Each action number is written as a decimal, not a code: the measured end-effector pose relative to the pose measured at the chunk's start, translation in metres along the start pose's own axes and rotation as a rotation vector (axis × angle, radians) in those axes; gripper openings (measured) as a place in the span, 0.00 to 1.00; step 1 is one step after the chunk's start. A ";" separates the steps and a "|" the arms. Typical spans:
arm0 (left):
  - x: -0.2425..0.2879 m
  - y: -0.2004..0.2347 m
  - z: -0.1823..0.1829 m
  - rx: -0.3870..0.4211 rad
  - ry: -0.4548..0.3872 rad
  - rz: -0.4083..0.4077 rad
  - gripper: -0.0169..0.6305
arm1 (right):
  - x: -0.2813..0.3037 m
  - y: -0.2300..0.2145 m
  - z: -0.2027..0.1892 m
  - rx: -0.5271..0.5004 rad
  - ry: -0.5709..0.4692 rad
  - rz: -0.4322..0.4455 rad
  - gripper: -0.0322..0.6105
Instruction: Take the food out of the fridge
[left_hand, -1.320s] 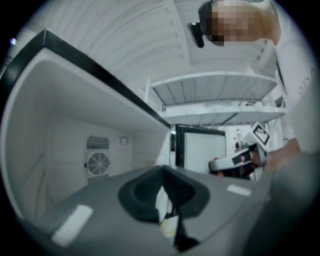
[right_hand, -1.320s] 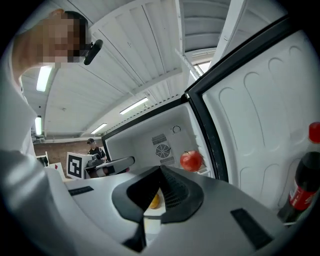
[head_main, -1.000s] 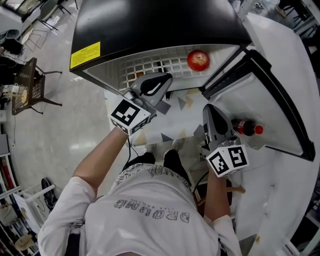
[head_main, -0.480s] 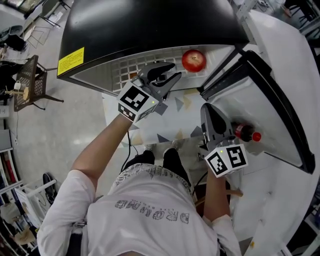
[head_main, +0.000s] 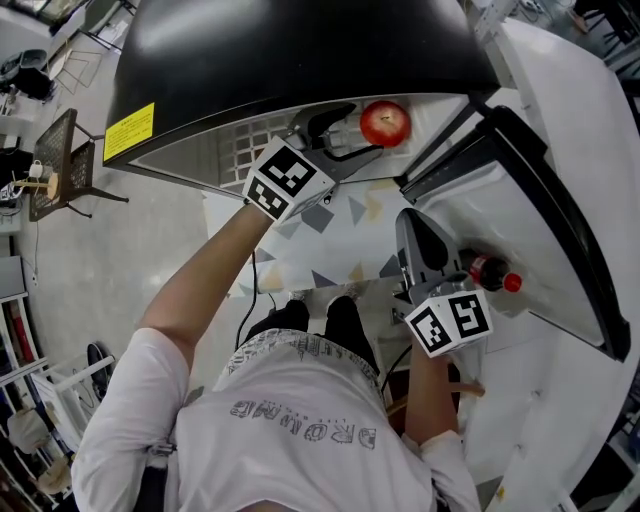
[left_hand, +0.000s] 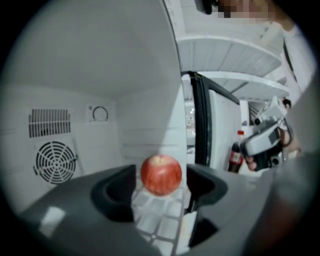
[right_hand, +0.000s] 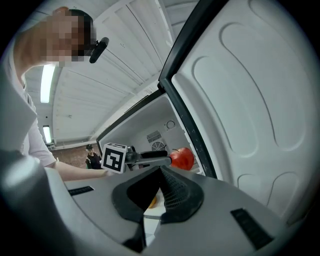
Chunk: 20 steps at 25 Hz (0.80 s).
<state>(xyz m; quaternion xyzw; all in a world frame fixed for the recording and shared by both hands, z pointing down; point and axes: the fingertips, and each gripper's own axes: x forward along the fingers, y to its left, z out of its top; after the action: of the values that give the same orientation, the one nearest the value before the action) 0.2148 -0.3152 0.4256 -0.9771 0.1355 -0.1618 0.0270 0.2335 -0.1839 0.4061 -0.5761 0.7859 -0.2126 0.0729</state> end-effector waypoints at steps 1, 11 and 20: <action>0.004 0.000 0.000 0.005 0.005 -0.006 0.52 | 0.000 -0.001 0.000 0.001 0.001 0.000 0.05; 0.031 -0.003 -0.001 0.028 0.044 -0.041 0.60 | -0.004 -0.009 -0.006 0.021 0.004 -0.010 0.05; 0.044 -0.003 -0.003 0.020 0.065 -0.039 0.60 | -0.008 -0.014 -0.006 0.019 0.009 -0.021 0.05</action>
<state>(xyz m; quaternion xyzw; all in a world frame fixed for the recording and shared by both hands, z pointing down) 0.2544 -0.3244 0.4426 -0.9734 0.1158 -0.1954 0.0291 0.2465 -0.1784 0.4166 -0.5824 0.7782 -0.2234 0.0726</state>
